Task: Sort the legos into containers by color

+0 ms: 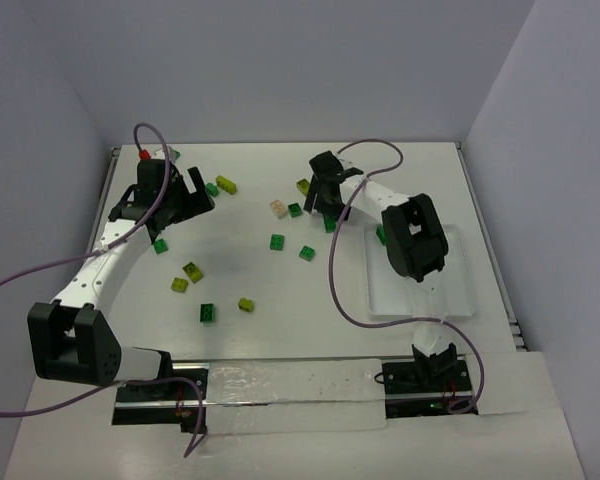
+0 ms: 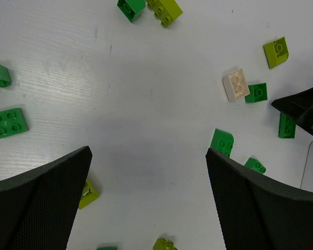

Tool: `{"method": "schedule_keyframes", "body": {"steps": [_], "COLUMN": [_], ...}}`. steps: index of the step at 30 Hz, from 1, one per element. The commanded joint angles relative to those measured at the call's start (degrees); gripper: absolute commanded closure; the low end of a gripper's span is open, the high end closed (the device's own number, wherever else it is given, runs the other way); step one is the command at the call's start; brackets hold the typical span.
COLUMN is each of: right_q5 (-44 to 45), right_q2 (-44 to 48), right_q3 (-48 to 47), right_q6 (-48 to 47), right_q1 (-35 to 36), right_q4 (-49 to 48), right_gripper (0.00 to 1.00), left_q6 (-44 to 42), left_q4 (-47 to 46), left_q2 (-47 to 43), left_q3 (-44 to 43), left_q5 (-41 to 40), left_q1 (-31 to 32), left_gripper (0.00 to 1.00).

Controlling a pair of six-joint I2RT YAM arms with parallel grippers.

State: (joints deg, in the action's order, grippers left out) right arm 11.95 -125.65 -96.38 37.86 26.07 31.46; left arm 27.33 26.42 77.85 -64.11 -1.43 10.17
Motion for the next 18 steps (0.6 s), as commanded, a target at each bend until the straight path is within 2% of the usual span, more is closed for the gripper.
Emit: {"method": "schedule_keyframes", "body": {"steps": [1,6,9,11,12,13,14,16,18], "right_q5": [4.4,6.7,7.6,7.8,7.6,7.5,7.3,6.7,6.9], "right_q2": [-0.6,0.2,1.4,2.1,2.3,2.3,2.3,2.2,2.5], "right_q3": [-0.8,1.2,2.9,3.7,3.9,3.7,3.7,3.9,4.6], "right_q6": [-1.7,-2.5,-3.3,-4.1,-4.5,-5.0,-5.2,-5.9,-6.4], "right_q1": [1.9,2.7,2.8,2.8,2.8,2.8,2.8,2.8,2.9], "right_q4": [2.0,2.0,1.5,1.3,1.2,1.2,1.3,1.3,1.2], "right_gripper": [0.32,0.44,0.46,0.41,0.35,0.24,0.21,0.16,0.17], "left_q6": [-2.3,-1.8,-1.5,-1.4,-1.3,-1.1,-1.0,-0.8,-0.8], "left_q4": [0.5,0.2,0.1,-0.1,-0.2,-0.3,-0.3,-0.3,-0.2], "left_q2": [-1.0,-0.3,-0.6,-0.9,-0.9,-0.9,-0.9,-0.8,-0.9], "left_q3": [-3.0,-2.6,-2.2,-1.8,-1.7,-1.6,-1.6,-1.7,-1.7], "left_q5": [-1.1,-0.4,-0.6,-0.5,-0.3,-0.2,0.0,0.2,0.3], "left_q1": [0.0,-0.1,-0.1,-0.1,-0.1,0.0,0.0,-0.1,-0.1], "left_gripper": [0.01,0.01,0.01,0.01,0.01,0.01,0.01,0.01,0.01]}}
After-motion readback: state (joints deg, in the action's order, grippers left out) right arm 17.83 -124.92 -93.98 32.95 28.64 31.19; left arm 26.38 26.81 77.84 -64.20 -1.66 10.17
